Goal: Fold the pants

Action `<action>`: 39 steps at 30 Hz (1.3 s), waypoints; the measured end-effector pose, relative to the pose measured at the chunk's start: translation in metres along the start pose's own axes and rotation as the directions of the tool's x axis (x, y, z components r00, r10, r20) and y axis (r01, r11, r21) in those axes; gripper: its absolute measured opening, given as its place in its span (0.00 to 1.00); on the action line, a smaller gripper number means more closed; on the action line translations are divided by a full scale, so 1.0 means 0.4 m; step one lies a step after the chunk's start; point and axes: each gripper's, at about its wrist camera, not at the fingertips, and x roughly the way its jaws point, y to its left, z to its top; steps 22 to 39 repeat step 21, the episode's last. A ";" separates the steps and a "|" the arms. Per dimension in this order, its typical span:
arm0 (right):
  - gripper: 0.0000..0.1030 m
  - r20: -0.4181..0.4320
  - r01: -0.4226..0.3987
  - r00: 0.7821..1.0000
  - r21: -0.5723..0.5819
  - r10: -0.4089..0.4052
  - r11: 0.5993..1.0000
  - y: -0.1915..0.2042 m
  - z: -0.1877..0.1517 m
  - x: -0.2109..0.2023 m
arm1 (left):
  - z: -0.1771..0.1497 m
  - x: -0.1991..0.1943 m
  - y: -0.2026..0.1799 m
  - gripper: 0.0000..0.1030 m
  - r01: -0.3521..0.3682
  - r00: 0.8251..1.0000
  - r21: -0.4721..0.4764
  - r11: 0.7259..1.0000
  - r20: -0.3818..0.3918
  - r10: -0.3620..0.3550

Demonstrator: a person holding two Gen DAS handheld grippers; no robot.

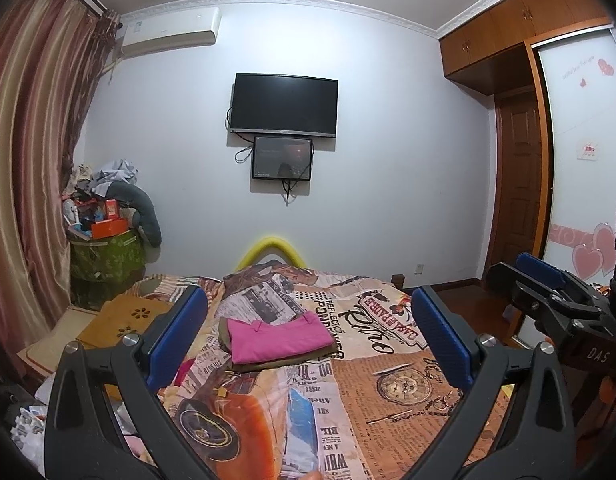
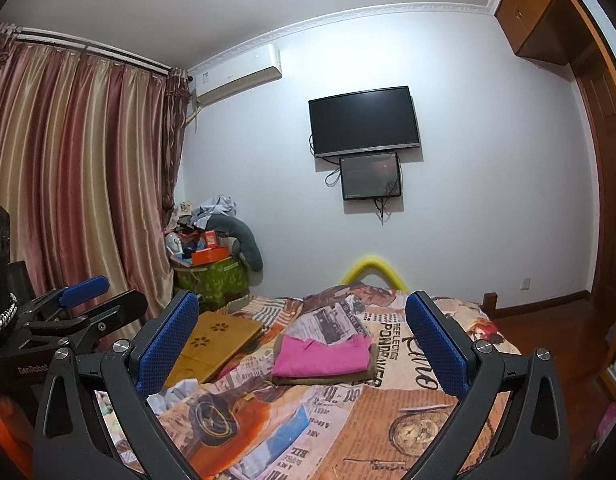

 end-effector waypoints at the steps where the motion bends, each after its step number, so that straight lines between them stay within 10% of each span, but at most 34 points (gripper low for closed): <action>1: 1.00 -0.001 0.000 1.000 0.000 0.000 1.000 0.000 0.001 0.000 | -0.002 0.000 0.002 1.00 -0.001 1.000 -0.003 1.000 0.001 0.001; 39: 1.00 -0.032 -0.004 0.999 -0.001 0.004 1.000 0.008 -0.016 0.012 | -0.017 0.016 0.001 1.00 0.002 1.000 -0.005 1.000 -0.027 -0.002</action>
